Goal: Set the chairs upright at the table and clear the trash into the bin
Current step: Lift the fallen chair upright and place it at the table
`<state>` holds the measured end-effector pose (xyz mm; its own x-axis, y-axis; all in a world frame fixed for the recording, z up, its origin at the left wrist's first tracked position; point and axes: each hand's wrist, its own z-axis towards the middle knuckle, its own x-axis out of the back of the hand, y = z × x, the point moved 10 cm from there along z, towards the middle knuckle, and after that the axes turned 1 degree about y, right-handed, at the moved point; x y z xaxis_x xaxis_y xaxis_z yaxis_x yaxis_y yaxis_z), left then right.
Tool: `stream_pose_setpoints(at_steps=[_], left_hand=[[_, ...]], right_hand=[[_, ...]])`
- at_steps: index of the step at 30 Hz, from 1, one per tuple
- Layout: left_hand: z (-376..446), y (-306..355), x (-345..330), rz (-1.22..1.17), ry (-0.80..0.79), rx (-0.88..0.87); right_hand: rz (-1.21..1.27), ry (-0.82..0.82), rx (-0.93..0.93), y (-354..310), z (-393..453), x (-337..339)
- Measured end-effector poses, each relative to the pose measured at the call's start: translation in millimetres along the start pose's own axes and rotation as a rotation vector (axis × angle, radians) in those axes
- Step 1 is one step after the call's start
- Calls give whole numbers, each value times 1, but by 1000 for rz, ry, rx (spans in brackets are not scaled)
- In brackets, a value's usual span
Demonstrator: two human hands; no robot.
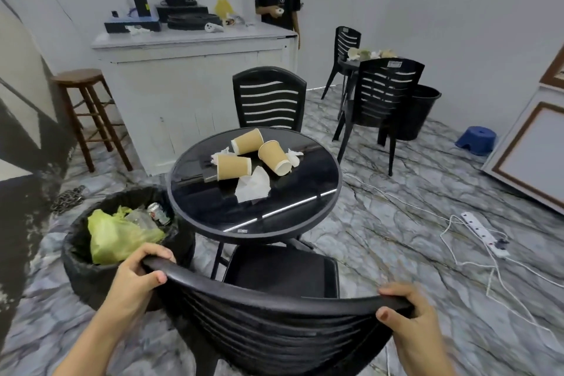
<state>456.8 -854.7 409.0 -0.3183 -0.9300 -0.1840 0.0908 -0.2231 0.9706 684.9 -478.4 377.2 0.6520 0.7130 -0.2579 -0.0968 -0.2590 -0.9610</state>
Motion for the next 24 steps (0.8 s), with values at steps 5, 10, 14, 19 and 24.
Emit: stream_pose_setpoints(at_steps=[5, 10, 14, 19, 24], left_hand=[[5, -8, 36, -58, -69, 62], [-4, -8, 56, -90, -70, 81], [-14, -13, 64, -126, -55, 83], [-5, -2, 82, -89, -73, 47], [9, -3, 100, -128, -101, 63]], right_hand=[[22, -20, 35, 14, -19, -35], [43, -64, 43, 13, -25, -51], [76, -71, 78, 12, -30, -57], [108, -85, 74, 30, -43, -76], [102, -40, 66, 40, -53, -89]])
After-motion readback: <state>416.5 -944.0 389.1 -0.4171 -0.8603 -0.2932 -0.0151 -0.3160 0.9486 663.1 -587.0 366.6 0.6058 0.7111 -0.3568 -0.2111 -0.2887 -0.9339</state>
